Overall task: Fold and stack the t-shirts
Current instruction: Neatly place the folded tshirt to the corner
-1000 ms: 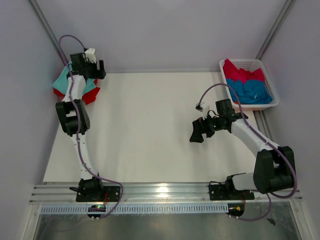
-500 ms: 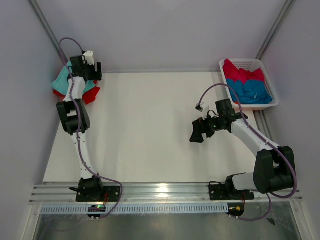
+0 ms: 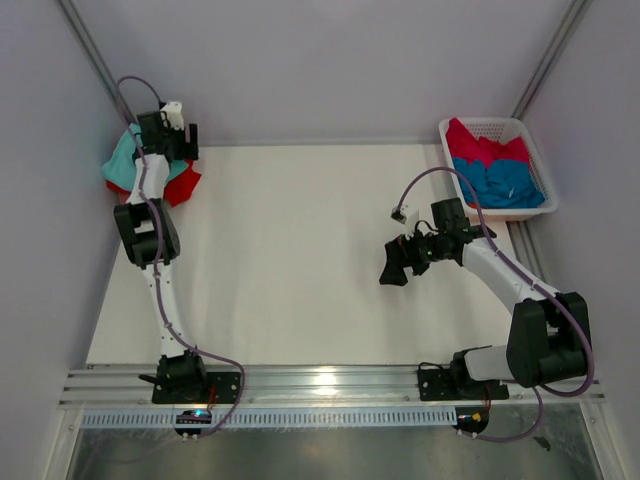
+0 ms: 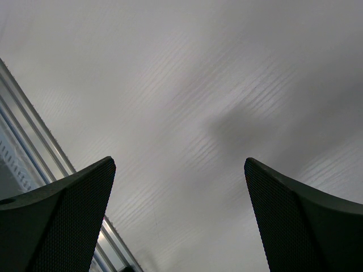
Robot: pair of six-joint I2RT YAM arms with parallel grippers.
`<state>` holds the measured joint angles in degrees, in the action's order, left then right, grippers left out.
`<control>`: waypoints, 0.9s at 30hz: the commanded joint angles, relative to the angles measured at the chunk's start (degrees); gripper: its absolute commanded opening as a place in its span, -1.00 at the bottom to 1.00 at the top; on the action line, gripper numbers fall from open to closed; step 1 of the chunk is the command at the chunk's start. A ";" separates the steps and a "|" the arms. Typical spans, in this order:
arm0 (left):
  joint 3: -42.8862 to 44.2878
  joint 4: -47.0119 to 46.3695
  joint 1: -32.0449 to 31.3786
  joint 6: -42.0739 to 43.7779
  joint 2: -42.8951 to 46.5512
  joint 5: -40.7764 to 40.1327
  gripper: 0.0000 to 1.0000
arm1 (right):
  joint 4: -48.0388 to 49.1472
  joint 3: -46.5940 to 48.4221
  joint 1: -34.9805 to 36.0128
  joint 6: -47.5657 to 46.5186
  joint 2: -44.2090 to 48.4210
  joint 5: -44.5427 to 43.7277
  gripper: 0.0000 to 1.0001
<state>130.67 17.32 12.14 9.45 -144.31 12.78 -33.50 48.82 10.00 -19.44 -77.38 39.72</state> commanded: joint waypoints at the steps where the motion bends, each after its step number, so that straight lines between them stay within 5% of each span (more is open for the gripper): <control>1: 3.01 -2.20 2.97 -0.75 -1.41 -3.63 0.66 | 0.62 -0.04 -0.16 -1.12 -0.05 0.27 0.99; 15: 3.01 -1.59 4.03 -3.03 -2.55 -7.06 0.66 | 0.62 -0.13 -0.16 -1.21 0.48 0.53 0.99; 27: -0.85 -2.12 3.94 -3.83 1.13 -2.15 0.78 | 0.80 -0.04 -0.16 -0.78 0.48 0.79 0.99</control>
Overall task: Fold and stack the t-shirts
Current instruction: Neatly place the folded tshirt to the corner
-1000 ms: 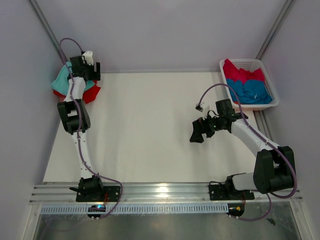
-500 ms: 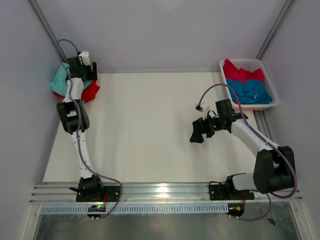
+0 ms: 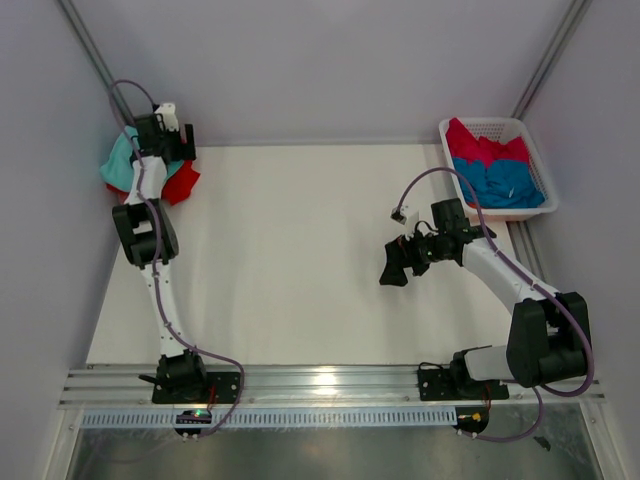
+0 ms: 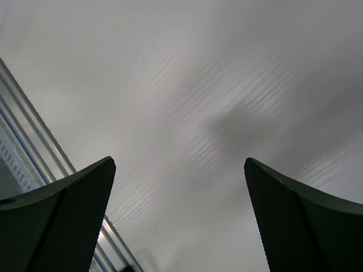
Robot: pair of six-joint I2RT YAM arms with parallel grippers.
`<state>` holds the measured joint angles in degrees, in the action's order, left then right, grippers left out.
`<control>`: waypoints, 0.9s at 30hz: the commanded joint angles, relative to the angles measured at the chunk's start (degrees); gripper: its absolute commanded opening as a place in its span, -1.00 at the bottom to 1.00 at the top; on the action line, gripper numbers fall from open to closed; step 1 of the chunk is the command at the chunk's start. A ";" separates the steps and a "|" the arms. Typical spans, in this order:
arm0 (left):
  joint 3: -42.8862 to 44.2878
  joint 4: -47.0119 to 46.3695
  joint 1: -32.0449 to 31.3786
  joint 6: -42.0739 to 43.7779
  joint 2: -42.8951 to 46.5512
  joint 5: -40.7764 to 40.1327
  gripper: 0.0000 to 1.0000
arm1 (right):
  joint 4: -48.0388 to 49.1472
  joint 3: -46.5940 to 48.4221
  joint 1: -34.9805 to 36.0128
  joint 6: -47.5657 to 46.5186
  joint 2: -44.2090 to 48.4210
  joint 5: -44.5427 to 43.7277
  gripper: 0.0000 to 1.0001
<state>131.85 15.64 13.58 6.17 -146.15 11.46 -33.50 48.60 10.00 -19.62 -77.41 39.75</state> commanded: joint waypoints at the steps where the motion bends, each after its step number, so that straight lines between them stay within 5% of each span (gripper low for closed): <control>1: -2.73 -0.61 2.33 -0.38 3.84 -0.48 0.83 | 1.06 0.18 -0.24 -0.42 0.59 0.60 0.99; 12: -4.76 -2.81 2.06 0.15 11.14 -0.04 0.98 | 1.15 -0.08 -0.24 -0.51 1.73 1.38 0.99; 27: 1.04 4.04 1.88 1.55 11.15 20.06 0.98 | 0.89 -0.35 -0.24 -0.86 2.00 2.53 0.99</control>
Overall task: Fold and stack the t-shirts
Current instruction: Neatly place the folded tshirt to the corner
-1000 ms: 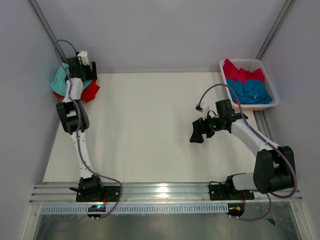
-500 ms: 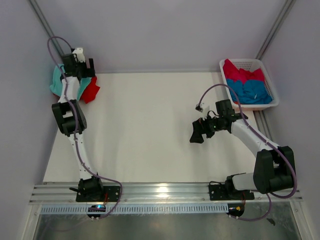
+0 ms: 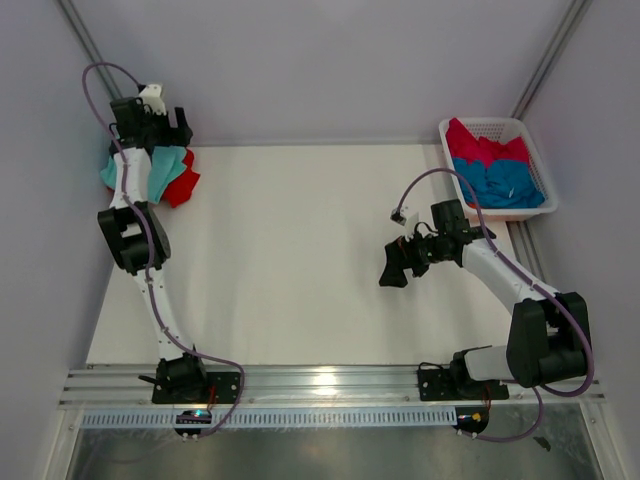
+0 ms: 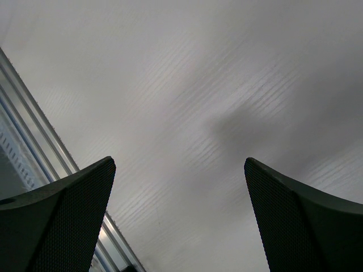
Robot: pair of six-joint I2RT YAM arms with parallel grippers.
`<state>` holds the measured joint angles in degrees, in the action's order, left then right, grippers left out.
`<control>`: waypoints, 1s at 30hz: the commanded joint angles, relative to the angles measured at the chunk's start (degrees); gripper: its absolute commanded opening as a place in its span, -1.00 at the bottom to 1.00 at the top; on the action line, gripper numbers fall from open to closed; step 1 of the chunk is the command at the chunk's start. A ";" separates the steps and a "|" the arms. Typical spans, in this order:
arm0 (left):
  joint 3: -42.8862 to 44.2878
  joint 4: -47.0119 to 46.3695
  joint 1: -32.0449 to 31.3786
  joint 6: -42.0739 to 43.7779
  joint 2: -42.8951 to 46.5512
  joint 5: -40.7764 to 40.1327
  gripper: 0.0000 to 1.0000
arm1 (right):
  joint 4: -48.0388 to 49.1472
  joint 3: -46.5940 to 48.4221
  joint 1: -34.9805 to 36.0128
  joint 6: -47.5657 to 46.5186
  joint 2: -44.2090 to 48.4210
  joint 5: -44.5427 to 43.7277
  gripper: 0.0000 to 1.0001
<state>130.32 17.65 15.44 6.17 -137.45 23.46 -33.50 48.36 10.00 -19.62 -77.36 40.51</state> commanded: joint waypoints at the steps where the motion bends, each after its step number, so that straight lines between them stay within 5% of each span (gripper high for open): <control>1: 2.48 2.47 0.03 1.56 2.19 9.13 0.98 | 0.89 -0.28 -0.16 -0.95 1.95 2.11 0.99; 11: -1.20 2.91 -1.29 -1.60 4.72 3.53 0.98 | 0.71 -0.19 -0.24 -1.39 2.13 1.76 0.99; 17: -15.26 3.62 -1.29 5.76 19.83 4.04 0.98 | 0.80 -0.19 -0.24 -0.95 2.74 1.76 0.99; 26: -19.23 12.05 -1.20 4.64 36.27 6.51 0.98 | 1.33 0.16 -0.24 0.10 3.18 1.94 0.99; 30: -19.75 12.85 0.28 2.00 36.20 4.84 0.98 | 1.06 0.33 -0.16 0.10 3.62 2.55 0.99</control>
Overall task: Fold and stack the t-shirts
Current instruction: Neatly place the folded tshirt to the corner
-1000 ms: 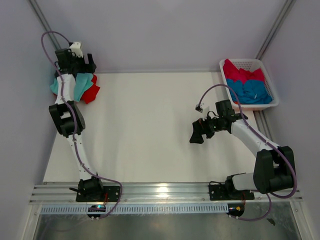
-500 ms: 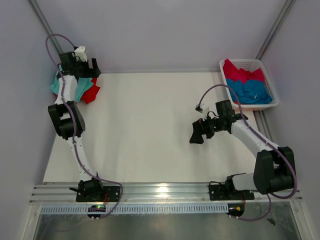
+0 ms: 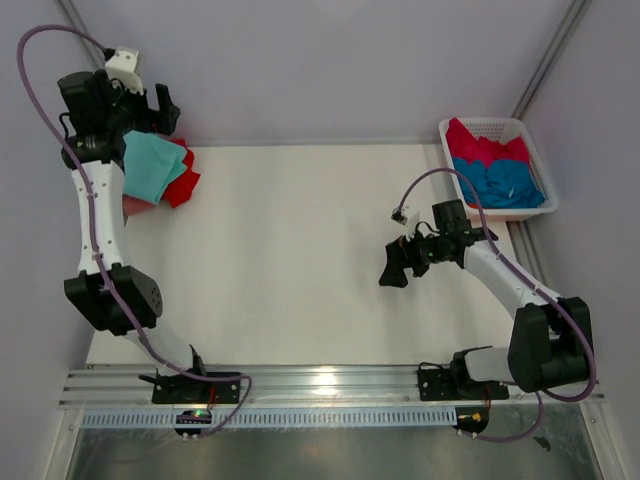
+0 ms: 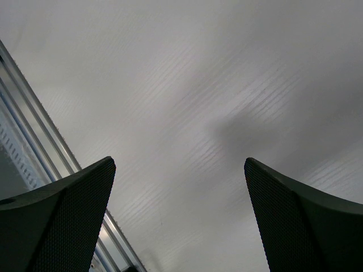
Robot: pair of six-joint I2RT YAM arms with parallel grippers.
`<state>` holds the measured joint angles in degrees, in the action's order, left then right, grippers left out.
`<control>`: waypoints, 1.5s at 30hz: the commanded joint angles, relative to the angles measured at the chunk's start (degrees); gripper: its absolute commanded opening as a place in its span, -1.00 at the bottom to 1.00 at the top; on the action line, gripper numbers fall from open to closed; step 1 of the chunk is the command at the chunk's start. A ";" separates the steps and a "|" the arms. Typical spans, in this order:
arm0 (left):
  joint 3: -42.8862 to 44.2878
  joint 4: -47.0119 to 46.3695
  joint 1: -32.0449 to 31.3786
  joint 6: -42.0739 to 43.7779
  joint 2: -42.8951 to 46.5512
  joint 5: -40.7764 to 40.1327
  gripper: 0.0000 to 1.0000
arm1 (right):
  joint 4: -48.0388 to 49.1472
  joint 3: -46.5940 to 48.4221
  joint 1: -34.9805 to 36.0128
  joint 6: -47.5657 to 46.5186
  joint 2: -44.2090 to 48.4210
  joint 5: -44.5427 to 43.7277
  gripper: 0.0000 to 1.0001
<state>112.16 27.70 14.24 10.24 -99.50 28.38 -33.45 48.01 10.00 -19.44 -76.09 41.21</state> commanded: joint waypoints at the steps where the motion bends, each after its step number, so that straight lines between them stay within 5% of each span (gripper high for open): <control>1: -2.03 2.45 1.84 -2.94 -2.27 -0.43 0.98 | 0.93 0.68 -0.16 -0.16 2.44 1.94 0.99; 11: -2.56 -6.60 3.69 -2.69 -14.65 -5.08 0.98 | 0.93 0.77 -0.24 -0.60 2.53 0.98 0.99; 23: 10.36 -8.81 3.78 -8.04 -31.44 -3.24 0.99 | 0.84 0.68 -0.24 -0.95 1.12 -0.34 0.99; 45: 7.99 -11.88 2.99 -6.81 -30.22 -6.93 0.98 | 0.58 0.77 -0.16 -1.12 0.33 -0.69 0.99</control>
<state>120.88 19.33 17.23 3.16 -132.88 23.07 -33.47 48.01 10.00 -19.64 -76.14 40.58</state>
